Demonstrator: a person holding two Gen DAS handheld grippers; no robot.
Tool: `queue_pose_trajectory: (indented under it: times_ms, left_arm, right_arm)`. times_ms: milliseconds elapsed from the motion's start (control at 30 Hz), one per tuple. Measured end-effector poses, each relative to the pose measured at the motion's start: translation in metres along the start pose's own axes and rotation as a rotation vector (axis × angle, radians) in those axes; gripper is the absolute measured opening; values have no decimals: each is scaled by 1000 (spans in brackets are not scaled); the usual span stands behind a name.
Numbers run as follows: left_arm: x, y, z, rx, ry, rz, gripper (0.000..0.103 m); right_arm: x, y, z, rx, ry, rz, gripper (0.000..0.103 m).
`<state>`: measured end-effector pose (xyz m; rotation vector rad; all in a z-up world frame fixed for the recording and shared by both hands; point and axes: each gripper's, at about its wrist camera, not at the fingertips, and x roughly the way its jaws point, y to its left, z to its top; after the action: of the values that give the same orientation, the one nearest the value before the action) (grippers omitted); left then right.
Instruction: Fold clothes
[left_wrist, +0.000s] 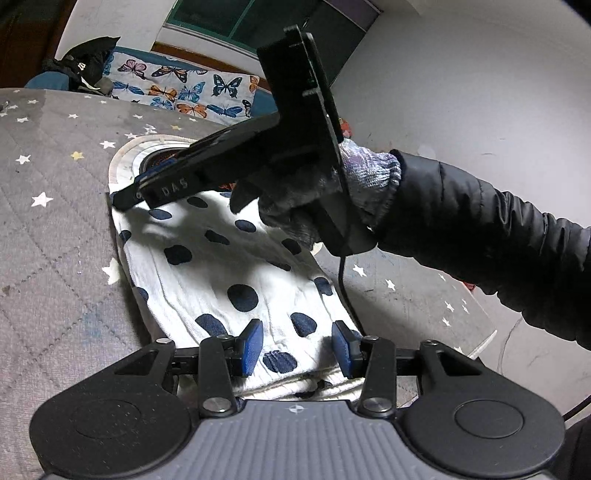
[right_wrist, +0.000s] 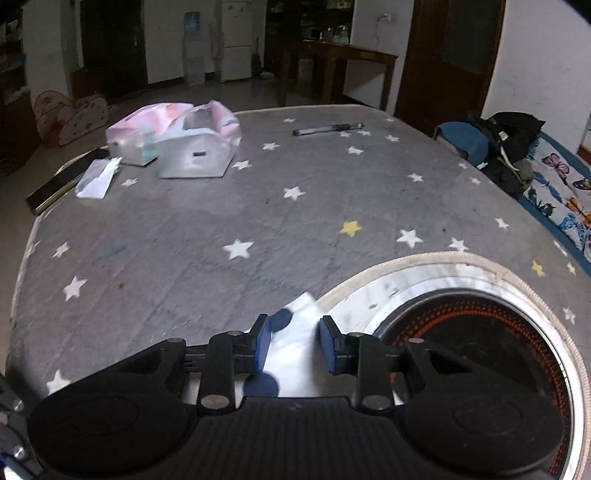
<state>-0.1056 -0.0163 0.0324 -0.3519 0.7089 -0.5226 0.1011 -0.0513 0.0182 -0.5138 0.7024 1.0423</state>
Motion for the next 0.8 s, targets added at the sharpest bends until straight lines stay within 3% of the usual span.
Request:
queue_pose_trajectory:
  times_ms: [233, 333, 633, 800]
  left_arm:
    - [-19, -8, 0, 35, -44, 20, 45]
    - [-31, -13, -2, 56, -53, 25, 45]
    - [-47, -22, -29, 102, 39, 46, 43]
    - [-38, -21, -36, 83, 61, 110, 43]
  right_arm:
    - [-46, -4, -8, 10, -34, -16, 32]
    - [-60, -5, -19, -9, -23, -54, 40]
    - [-75, -38, -54, 127, -9, -169, 41]
    - [-79, -44, -61, 138, -16, -189, 45]
